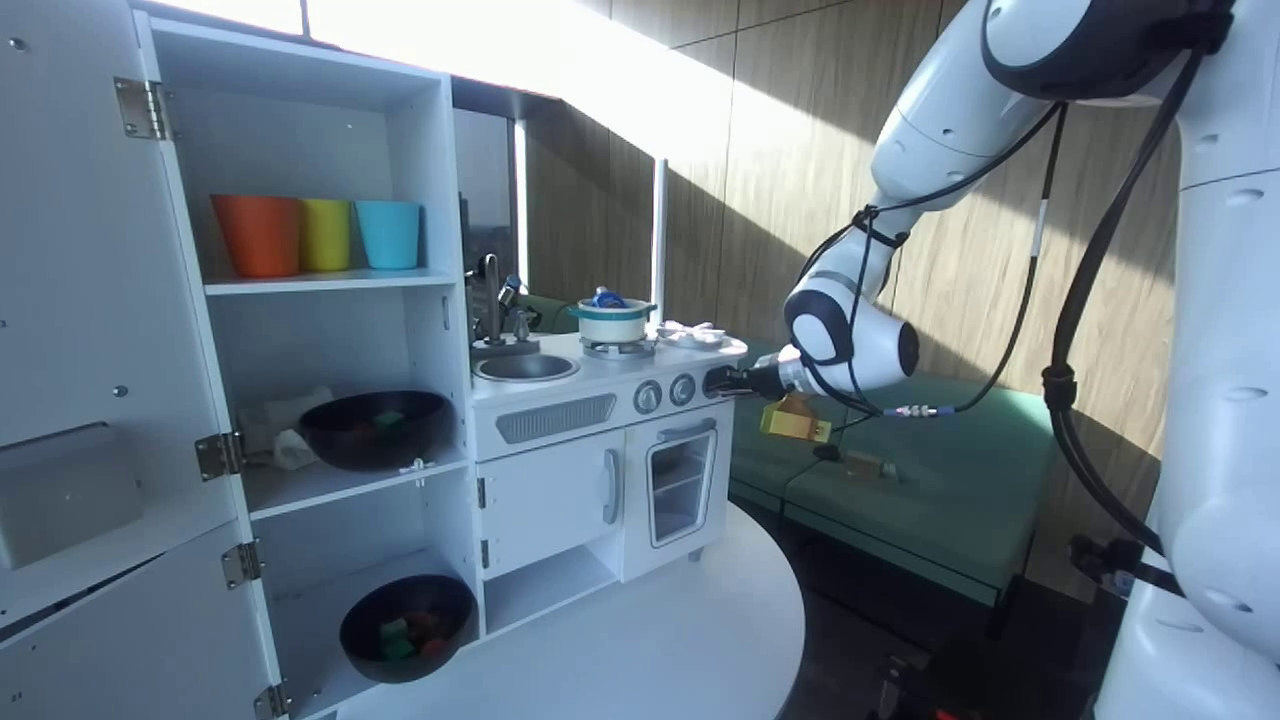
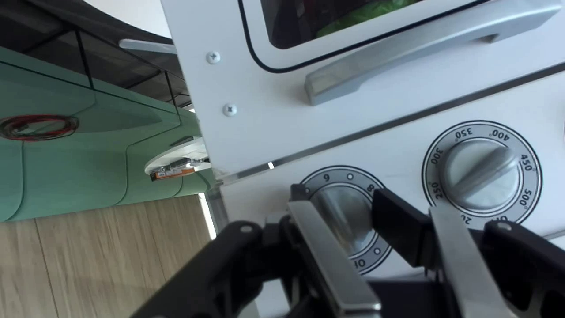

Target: Turn the first right switch to the right

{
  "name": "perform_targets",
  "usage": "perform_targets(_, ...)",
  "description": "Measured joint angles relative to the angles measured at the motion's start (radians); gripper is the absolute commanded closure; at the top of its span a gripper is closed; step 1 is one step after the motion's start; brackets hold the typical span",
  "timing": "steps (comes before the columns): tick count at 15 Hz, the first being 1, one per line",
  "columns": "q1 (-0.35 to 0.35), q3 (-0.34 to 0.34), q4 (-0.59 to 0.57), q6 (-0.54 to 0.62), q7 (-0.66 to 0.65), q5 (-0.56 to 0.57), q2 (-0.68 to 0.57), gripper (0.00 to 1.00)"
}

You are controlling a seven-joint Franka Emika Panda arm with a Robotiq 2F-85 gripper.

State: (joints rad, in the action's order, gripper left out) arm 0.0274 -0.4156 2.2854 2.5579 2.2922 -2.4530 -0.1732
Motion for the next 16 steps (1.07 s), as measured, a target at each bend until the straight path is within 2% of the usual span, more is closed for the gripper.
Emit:
perform_targets(6,-0.085,0.085,0.000,-0.001,-0.103,0.000,0.005,0.80)
perform_targets(16,-0.138,0.114,0.037,-0.104,-0.241,-0.003,0.006,0.83)
